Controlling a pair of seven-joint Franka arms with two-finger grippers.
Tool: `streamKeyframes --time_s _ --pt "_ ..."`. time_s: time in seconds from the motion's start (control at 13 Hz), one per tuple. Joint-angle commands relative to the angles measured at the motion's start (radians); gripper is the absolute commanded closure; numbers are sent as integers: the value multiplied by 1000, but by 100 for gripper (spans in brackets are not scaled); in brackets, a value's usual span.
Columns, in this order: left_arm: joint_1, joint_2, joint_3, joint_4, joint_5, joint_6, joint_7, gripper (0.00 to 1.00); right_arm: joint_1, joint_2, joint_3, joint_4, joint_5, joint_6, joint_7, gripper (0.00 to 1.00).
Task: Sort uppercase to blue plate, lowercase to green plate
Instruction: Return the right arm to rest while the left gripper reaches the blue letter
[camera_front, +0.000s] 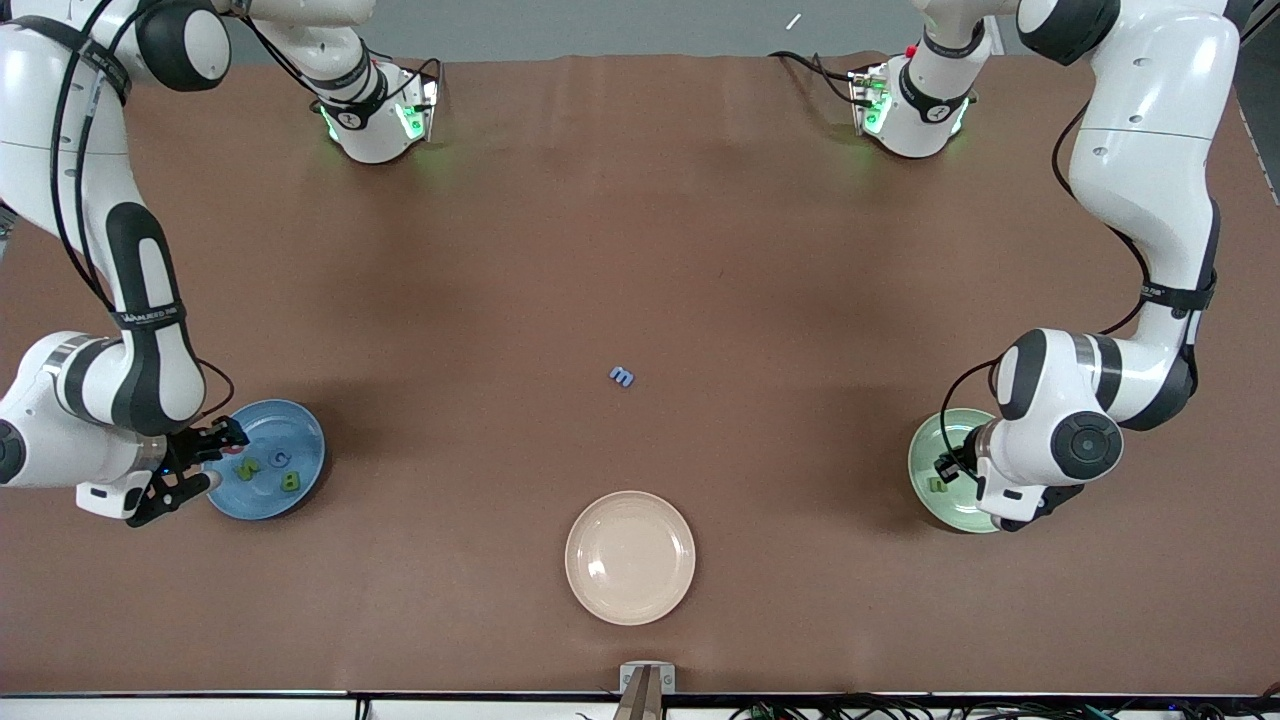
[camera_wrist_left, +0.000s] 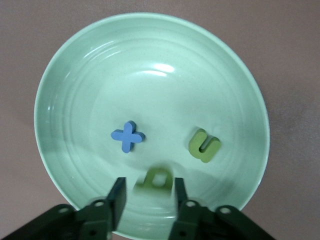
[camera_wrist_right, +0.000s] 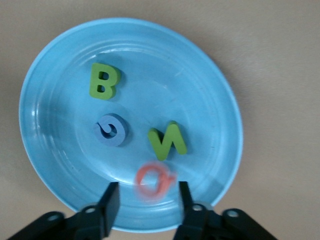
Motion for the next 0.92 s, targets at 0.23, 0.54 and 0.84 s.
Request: streamKeyframes --time_s 0.23,0.54,0.84 --pt "-11 -56 -103 -16 8 -65 -93 1 -3 -19 22 2 12 18 -2 0" --pt "-58 -51 -252 -4 14 -68 -281 1 29 -65 21 42 104 27 23 0" --pt "-223 -21 -255 30 -13 -14 -540 1 55 -178 23 30 103 8 220 0"
